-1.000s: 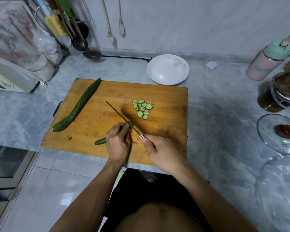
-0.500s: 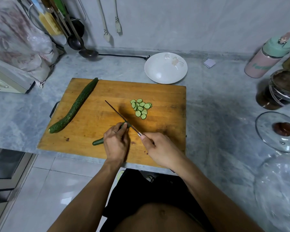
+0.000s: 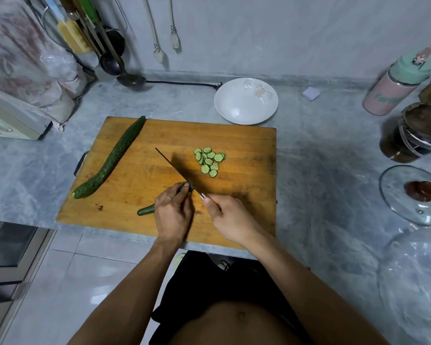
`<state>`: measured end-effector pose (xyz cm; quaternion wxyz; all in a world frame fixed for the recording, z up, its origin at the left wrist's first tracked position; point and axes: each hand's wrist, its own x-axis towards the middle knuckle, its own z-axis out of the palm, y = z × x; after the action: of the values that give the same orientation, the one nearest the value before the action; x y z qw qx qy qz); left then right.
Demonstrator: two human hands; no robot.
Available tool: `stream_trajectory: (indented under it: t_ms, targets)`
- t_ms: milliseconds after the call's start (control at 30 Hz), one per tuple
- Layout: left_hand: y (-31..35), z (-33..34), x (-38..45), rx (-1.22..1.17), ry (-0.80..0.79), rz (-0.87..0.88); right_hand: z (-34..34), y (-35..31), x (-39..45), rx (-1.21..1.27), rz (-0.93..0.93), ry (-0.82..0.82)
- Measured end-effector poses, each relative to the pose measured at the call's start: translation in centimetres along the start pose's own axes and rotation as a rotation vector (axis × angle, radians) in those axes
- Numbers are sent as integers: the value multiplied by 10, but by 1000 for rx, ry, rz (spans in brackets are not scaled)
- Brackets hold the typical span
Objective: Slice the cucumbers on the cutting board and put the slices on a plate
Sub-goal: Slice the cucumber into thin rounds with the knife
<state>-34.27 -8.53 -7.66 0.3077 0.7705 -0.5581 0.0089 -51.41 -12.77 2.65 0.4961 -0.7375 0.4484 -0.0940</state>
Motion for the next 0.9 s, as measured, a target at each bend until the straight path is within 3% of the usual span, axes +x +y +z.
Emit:
stream_trajectory:
  t_ms: [467,900]
  targets:
    - [-8,2,4,-26,-85,-5,-8,-4,-30,14,-73,14]
    - [-4,0,4,-23,-59,-4,-17,-8,-18,159,50,-90]
